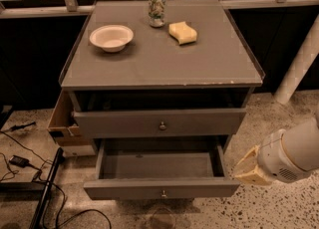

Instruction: Close middle drawer

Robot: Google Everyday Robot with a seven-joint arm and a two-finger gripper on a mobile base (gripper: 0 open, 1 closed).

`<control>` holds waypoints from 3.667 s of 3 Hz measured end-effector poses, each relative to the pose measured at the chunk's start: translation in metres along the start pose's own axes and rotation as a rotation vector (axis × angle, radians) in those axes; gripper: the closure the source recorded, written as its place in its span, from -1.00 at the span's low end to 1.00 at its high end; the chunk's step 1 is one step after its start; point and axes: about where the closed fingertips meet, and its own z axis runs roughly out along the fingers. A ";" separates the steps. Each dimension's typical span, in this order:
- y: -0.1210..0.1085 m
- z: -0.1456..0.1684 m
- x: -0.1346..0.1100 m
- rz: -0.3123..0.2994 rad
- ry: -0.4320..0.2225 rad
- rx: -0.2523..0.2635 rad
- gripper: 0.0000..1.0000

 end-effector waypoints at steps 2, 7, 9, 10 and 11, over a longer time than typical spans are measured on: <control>0.015 0.091 0.026 -0.028 -0.077 -0.034 1.00; 0.042 0.300 0.091 -0.062 -0.212 -0.124 1.00; 0.027 0.335 0.090 -0.195 -0.306 -0.053 1.00; 0.023 0.340 0.085 -0.240 -0.317 -0.017 1.00; 0.006 0.349 0.076 -0.320 -0.357 0.067 1.00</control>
Offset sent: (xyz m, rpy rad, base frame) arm -0.0046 0.0363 -0.1852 0.1699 -0.0205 0.0450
